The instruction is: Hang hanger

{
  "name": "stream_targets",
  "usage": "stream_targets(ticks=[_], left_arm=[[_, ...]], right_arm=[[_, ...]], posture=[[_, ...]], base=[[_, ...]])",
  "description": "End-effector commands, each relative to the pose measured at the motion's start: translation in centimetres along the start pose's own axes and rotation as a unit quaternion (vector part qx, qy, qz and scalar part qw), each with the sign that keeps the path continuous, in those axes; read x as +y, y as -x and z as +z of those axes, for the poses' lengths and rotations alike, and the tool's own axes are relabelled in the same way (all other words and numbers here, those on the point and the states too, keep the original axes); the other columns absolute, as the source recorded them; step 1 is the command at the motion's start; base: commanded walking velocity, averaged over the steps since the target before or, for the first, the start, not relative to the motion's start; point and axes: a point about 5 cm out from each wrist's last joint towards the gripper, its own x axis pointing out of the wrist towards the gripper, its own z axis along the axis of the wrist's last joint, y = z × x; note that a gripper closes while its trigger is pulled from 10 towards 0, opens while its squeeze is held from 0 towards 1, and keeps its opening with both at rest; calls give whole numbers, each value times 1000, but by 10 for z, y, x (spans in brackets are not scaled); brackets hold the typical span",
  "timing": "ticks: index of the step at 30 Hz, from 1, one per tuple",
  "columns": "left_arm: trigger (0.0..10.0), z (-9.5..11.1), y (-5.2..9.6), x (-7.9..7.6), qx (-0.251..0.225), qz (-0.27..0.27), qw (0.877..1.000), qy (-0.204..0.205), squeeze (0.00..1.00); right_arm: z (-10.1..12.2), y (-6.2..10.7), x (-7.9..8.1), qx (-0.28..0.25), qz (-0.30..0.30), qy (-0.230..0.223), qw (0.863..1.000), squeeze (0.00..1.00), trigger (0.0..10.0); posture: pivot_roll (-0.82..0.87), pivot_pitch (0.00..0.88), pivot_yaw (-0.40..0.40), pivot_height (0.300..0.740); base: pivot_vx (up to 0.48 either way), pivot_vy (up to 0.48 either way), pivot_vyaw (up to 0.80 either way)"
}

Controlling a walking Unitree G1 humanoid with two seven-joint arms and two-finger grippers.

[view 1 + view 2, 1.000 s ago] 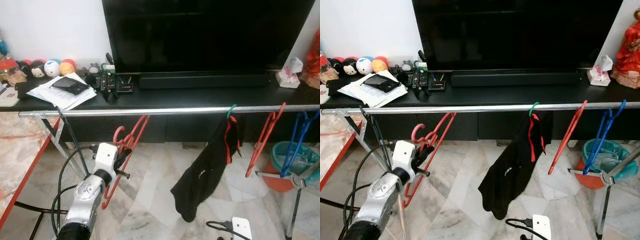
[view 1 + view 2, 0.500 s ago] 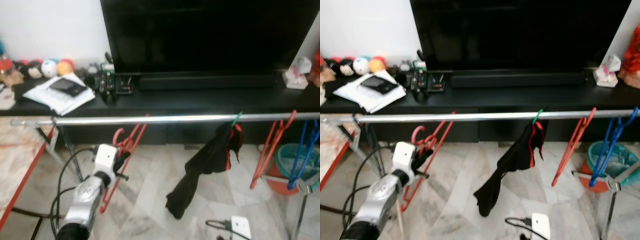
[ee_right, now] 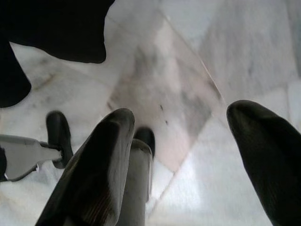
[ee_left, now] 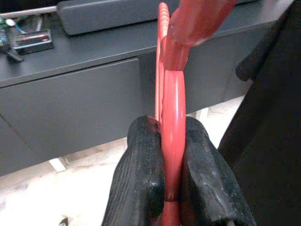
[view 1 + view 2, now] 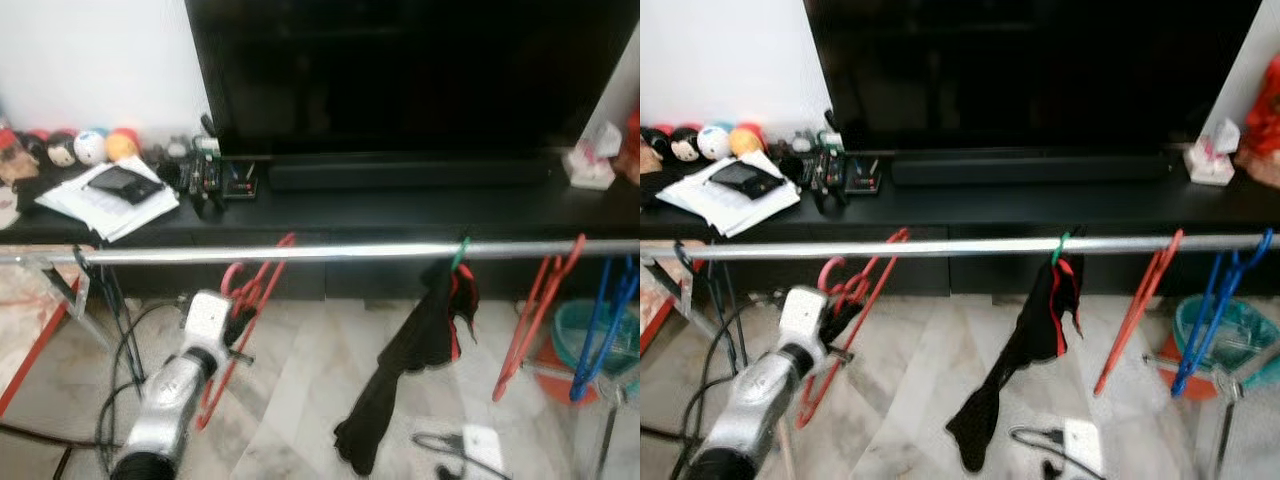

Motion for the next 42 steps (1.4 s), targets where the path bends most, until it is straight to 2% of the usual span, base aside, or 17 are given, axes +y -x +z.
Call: stream_targets(ticks=[1,7,13,22,27,32,42], left_arm=[[10000,6,-1,8,-7,13,1000,3,0],[10000,18,-17,8,-10,12,1000,-3,0],[10000,22,-33,8,10,11,1000,5,0],[10000,26,-45,15,37,29,999,21,0],[10000,30,-51,13,41,18,999,28,0],[10000,34,-57,8,51,-4,999,13,0],[10000,54,-75,1,52,-10,999,-7,0]], right_arm=[[7,-1,7,-9,10,5,1000,0,10000],[7,-1,7,-9,10,9,1000,0,10000],[6,-1,8,-9,10,8,1000,0,10000],[4,-1,10,-7,9,1,1000,0,10000],[2,-1,11,-6,8,-2,1000,0,10000],[0,-1,12,-6,9,-5,1000,0,10000],[1,-1,13,-6,9,-6,1000,0,10000]], posture=[[115,0,20,732],[111,0,21,732],[101,0,29,732],[85,0,49,732],[73,0,63,732],[68,0,74,732],[70,0,72,732]], base=[[0,0,0],[0,0,0],[0,0,0],[0,0,0],[0,0,0],[0,0,0],[0,0,0]])
